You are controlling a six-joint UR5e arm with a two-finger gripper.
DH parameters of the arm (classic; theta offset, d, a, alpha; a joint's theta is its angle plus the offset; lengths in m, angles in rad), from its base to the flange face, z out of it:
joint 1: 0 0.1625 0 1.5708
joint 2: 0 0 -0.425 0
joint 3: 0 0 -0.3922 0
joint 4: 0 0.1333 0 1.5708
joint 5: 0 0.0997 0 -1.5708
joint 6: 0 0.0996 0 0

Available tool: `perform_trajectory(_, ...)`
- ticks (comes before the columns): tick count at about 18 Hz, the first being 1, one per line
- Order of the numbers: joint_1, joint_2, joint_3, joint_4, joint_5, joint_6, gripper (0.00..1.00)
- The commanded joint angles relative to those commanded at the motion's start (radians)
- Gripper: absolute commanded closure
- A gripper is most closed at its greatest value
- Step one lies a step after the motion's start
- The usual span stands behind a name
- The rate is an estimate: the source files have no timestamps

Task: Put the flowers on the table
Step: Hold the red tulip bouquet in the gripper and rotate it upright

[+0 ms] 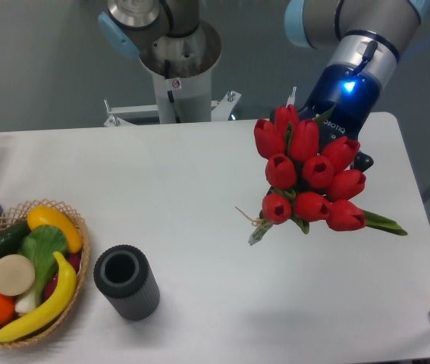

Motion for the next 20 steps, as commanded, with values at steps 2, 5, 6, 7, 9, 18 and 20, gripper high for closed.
perform_trajectory(2,-0.003,0.012,-0.003,0.0,0.08,0.002,0.56)
perform_trajectory(5,-0.012,0.022,-0.006,-0.002,0.181,0.003,0.56)
perform_trajectory(6,-0.024,0.023,-0.009,-0.002,0.213,0.005,0.57)
perform_trajectory(7,-0.041,0.026,-0.014,-0.002,0.285,0.009,0.59)
perform_trajectory(9,-0.075,0.028,-0.026,-0.002,0.376,0.014,0.6)
perform_trajectory(18,-0.189,0.014,-0.123,-0.002,0.755,0.158,0.6)
perform_trajectory(20,-0.19,0.011,-0.153,-0.002,0.793,0.201,0.6)
